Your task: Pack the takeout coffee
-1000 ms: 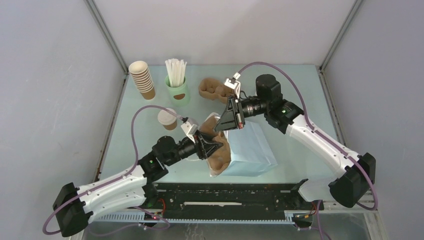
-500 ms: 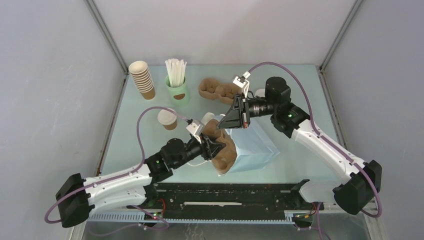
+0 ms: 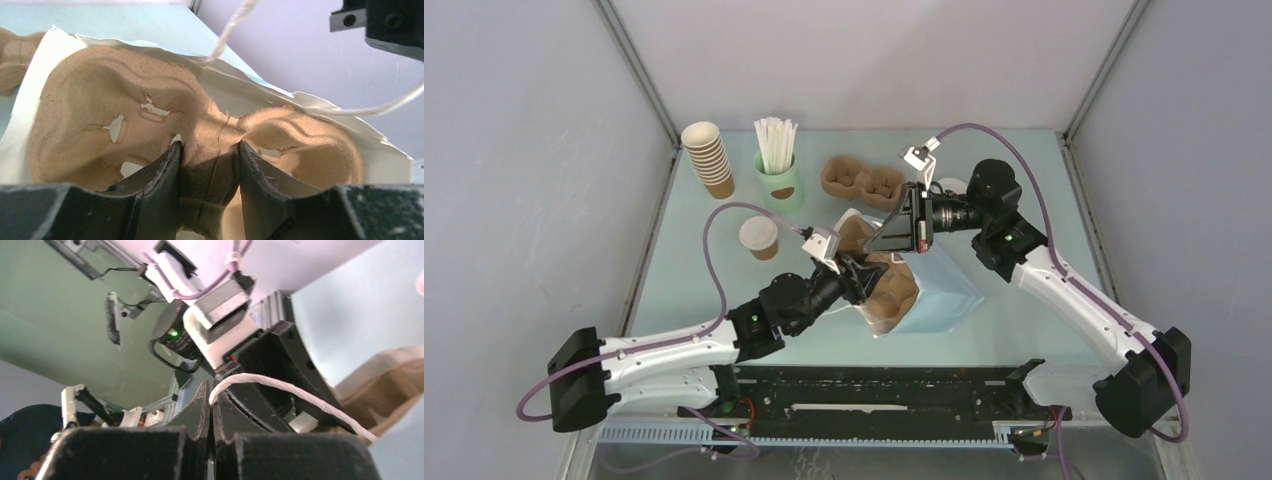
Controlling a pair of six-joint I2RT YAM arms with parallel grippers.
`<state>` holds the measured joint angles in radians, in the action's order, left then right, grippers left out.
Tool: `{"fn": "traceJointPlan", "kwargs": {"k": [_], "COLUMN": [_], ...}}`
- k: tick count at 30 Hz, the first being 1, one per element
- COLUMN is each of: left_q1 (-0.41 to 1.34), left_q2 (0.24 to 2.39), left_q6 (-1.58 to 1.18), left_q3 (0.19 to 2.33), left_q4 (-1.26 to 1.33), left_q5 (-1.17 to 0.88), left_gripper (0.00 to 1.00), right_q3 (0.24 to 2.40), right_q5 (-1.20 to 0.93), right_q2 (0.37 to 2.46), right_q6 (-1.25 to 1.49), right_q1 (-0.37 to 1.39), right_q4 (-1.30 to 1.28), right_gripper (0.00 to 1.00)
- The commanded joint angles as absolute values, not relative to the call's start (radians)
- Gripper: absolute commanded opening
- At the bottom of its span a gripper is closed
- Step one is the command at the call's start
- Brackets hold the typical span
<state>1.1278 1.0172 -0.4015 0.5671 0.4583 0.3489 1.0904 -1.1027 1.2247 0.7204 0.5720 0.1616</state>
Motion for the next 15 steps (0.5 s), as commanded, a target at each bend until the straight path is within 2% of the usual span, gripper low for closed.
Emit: {"fn": "traceJointPlan", "kwargs": {"k": [1,9,15], "left_q1": [1.14,1.15,1.15], "left_q2": [0.942,0.981,1.09], "left_q6": [-0.372,-0.386,-0.381], "left_q3": [0.623,0.657,0.715], "left_q4": [0.424,0.354,0.318], "left_q5": [0.458,0.388,0.35], "left_gripper": [0.41,0.41,0.42], "right_q3": [1.096,0.908,0.769], "right_q5": [-1.131,-1.166,-1.189], "right_q2": [1.231,1.259,1.218], "right_q6": [0.958,1.238,1.257], "right_q1": [0.62,0.532,0.407], "right_q4": [0.487,0.915,0.88], "right_gripper": [0.0,0.0,0.0]}}
